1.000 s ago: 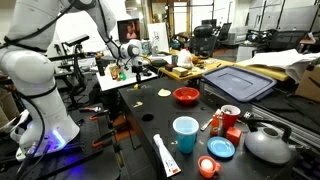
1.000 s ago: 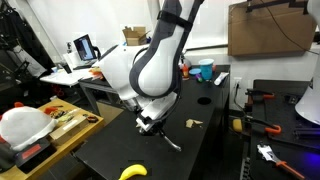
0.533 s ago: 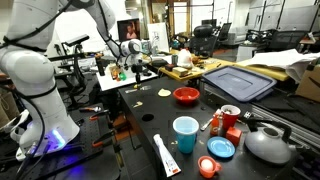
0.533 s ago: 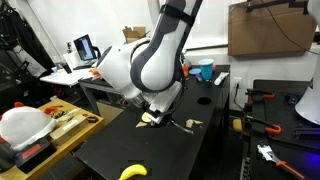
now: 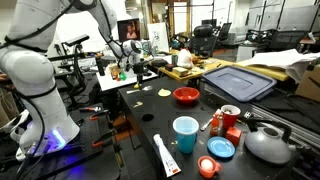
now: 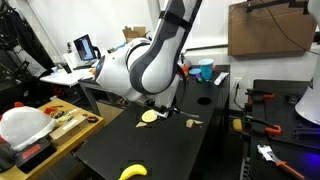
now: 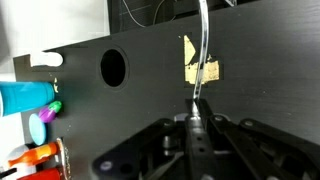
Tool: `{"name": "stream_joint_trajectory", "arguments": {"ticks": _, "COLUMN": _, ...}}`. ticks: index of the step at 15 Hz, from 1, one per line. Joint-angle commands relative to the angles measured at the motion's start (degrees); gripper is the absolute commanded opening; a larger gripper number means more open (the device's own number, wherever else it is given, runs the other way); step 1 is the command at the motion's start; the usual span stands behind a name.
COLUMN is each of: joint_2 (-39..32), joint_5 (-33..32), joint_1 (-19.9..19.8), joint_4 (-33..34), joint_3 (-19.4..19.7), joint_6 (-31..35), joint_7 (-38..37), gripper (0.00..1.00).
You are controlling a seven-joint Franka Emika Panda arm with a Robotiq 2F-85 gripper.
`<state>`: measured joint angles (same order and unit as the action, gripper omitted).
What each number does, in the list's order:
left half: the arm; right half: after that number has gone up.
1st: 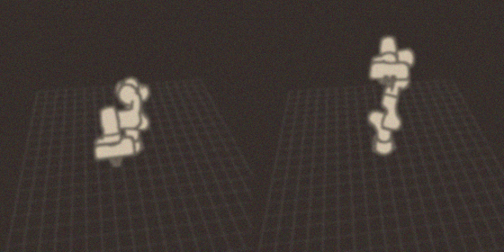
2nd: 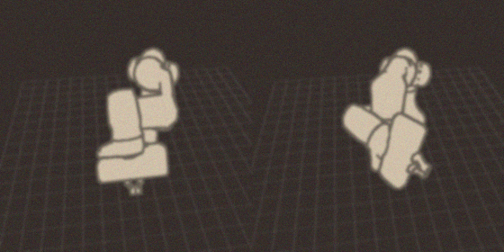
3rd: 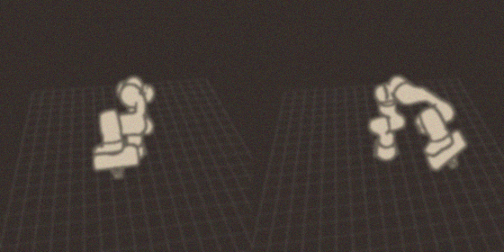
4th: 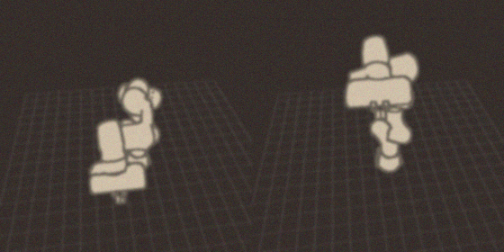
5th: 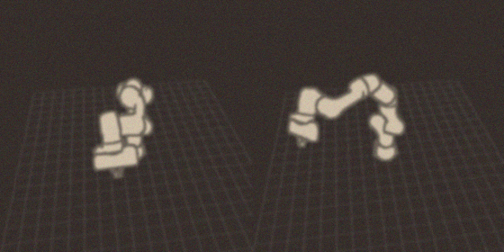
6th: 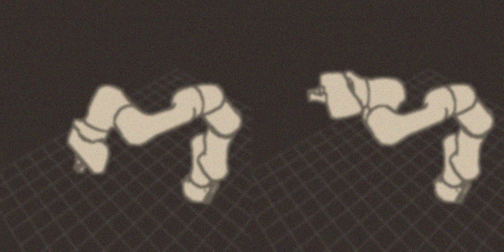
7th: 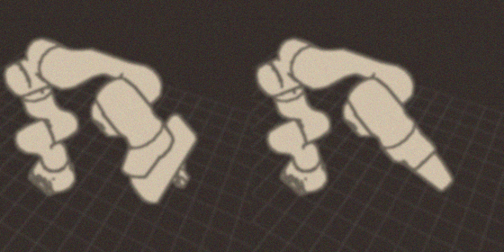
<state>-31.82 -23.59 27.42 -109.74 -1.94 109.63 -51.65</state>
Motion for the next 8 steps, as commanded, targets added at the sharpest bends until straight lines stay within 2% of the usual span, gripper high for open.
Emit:
{"name": "stream_joint_trajectory", "arguments": {"ticks": 1, "joint_2": -1.7, "joint_5": -2.8, "joint_1": -0.4, "joint_4": 2.7, "joint_3": -1.0, "joint_6": -4.3, "joint_7": 2.1, "gripper": 0.32}}
{"name": "stream_joint_trajectory", "arguments": {"ticks": 2, "joint_2": -2.0, "joint_5": -3.2, "joint_1": -0.3, "joint_4": 2.9, "joint_3": -1.1, "joint_6": -4.6, "joint_7": 2.3, "gripper": 0.38}}
{"name": "stream_joint_trajectory", "arguments": {"ticks": 8, "joint_2": -1.8, "joint_5": -4.2, "joint_1": -0.2, "joint_4": 2.4, "joint_3": -1.9, "joint_6": -4.2, "joint_7": 1.4, "gripper": 0.84}}
